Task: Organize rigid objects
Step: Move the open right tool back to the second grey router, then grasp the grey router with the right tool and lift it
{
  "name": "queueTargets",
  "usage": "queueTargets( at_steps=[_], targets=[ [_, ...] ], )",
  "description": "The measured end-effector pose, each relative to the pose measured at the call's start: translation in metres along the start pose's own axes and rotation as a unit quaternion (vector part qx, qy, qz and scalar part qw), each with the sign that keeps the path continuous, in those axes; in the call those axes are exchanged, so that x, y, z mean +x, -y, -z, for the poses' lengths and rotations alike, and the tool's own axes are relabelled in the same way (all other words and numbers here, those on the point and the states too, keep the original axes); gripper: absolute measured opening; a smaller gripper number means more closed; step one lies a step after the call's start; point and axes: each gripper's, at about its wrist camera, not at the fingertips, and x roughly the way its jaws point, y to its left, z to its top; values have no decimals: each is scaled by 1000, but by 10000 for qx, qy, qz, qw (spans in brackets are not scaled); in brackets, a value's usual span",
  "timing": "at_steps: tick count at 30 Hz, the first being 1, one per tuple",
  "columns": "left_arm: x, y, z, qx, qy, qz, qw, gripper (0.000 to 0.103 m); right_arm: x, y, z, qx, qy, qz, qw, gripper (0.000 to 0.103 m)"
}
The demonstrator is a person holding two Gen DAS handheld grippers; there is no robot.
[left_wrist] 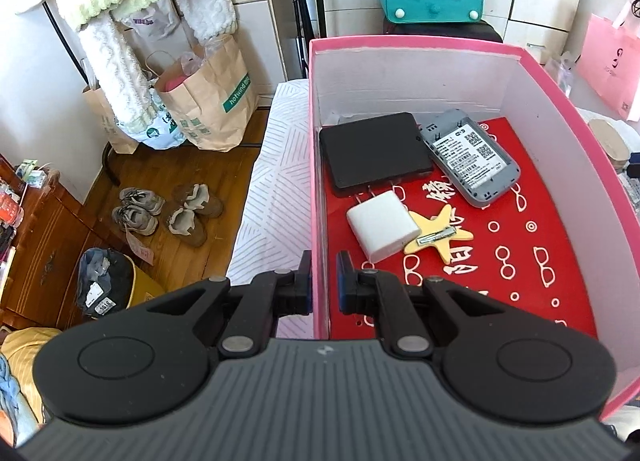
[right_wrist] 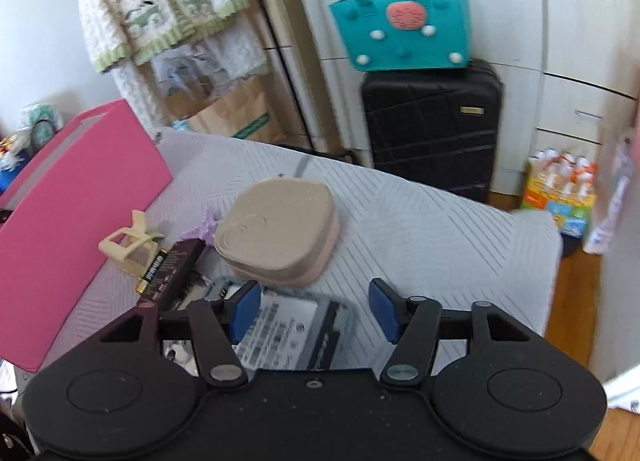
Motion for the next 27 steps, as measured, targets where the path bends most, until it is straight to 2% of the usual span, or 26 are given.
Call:
queueTargets(
  at_steps=[3,6,10,15,17,22,27],
  targets=[
    [4,-2,-2,10,-47,-11,10000,9,-2,-1,0,-25,-156,-345,9993,69],
    [6,-4,-5,19,-53,-28,10000,5,-5,-8,2,-175,-365,-512,9979,69],
    [5,-10,-6,-1,-45,133,9999,3,-20,-29,15,-390,-521,-476,9967,69],
    [6,-10,-5,234,25,205,9995,3,-40,-61,41,-586,-443,-475,9962,69],
    [6,-9,-6,355,67,193,9992,4,-44,-76,49,-691,-424,-344,9961,69],
    [9,-12,-14,594,166,221,9978,4,-52,-104,58,-1173,-174,545,9914,68],
    [2,-13,-17,696,396,394,9960,4,-32,-107,49,-1480,-353,1071,9825,75]
  ],
)
